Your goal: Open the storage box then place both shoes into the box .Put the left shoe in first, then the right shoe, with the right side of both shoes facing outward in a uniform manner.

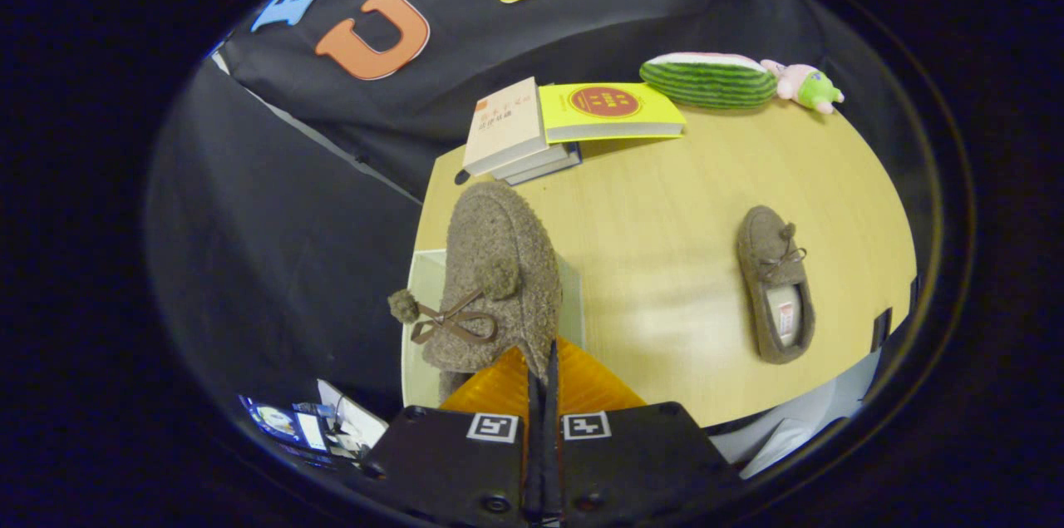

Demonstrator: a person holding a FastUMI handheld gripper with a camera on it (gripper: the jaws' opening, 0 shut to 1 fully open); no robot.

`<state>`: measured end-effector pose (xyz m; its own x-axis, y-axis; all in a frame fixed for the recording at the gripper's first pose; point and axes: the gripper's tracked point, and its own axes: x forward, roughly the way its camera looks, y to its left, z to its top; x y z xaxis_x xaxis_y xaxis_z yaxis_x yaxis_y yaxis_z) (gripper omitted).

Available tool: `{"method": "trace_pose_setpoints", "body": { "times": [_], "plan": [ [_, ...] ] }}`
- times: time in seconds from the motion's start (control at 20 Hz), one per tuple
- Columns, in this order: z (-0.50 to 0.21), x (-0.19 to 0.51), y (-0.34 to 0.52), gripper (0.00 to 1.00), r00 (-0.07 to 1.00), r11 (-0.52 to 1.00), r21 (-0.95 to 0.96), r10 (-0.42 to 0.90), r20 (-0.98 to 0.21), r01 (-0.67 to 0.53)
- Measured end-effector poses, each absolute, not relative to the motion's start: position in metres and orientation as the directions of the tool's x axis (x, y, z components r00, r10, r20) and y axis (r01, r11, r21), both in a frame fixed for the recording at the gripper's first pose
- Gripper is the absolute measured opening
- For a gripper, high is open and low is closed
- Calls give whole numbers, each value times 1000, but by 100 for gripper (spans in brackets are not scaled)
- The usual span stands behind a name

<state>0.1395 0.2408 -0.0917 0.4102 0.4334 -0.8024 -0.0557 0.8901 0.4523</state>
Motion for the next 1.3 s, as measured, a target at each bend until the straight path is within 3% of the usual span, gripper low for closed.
{"method": "trace_pose_setpoints", "body": {
  "times": [0.35, 0.75, 1.05, 1.15, 1.3],
  "plan": [
    [-100, 130, 318, 6, 405, 850, 522, 504, -763, -76],
    [-134, 117, 379, 7, 462, 880, 467, 451, -764, -87],
    [-166, 110, 391, 8, 469, 892, 452, 409, -783, -25],
    [-170, 112, 393, 9, 470, 894, 446, 410, -782, -39],
    [-166, 111, 404, 25, 461, 883, 455, 453, -763, -116]
  ]
}}
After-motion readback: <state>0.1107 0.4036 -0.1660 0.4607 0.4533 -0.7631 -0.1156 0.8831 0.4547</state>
